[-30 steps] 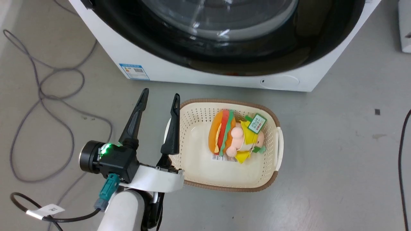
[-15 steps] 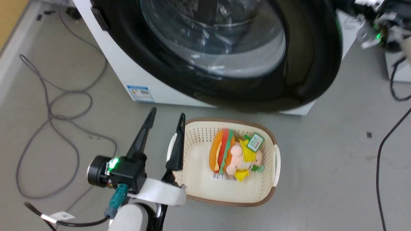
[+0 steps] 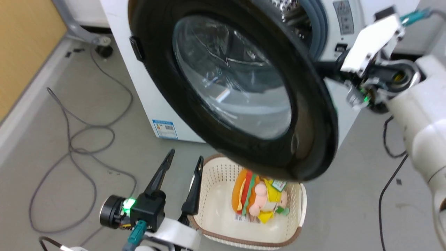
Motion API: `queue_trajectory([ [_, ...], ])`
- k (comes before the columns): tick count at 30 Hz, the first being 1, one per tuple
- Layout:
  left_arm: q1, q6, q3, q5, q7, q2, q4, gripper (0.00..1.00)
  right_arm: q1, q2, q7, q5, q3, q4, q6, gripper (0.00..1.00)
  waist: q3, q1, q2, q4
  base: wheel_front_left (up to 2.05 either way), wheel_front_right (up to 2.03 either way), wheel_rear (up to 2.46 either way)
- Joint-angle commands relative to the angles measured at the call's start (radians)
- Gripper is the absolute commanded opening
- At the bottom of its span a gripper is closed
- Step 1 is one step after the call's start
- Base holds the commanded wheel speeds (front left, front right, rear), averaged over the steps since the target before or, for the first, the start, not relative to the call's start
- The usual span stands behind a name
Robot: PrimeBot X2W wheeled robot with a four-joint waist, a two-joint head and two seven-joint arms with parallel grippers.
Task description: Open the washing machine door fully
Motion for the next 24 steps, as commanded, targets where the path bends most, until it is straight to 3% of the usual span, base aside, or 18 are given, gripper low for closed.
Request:
queue_trajectory([
  [1, 0.014, -0.005, 0.000, 0.005, -0.005, 0.010, 0.004, 1.00, 0.034, 0.009, 0.006, 0.007, 0.001, -0.018, 0.001, 0.00, -0.018, 0.0001, 0.0000, 0.011, 0.00, 0.00, 0.00],
  [13, 0.078, 0.005, 0.022, 0.011, -0.005, 0.045, 0.036, 1.00, 0.225, 0.004, 0.036, 0.027, 0.005, -0.240, 0.001, 0.00, -0.061, 0.0001, 0.0000, 0.043, 0.00, 0.00, 0.00],
  [24, 0.081, 0.008, 0.026, 0.003, -0.005, 0.042, 0.046, 1.00, 0.340, 0.024, 0.075, 0.041, 0.042, -0.474, 0.001, 0.00, -0.054, 0.0001, 0.0000, 0.039, 0.00, 0.00, 0.00],
])
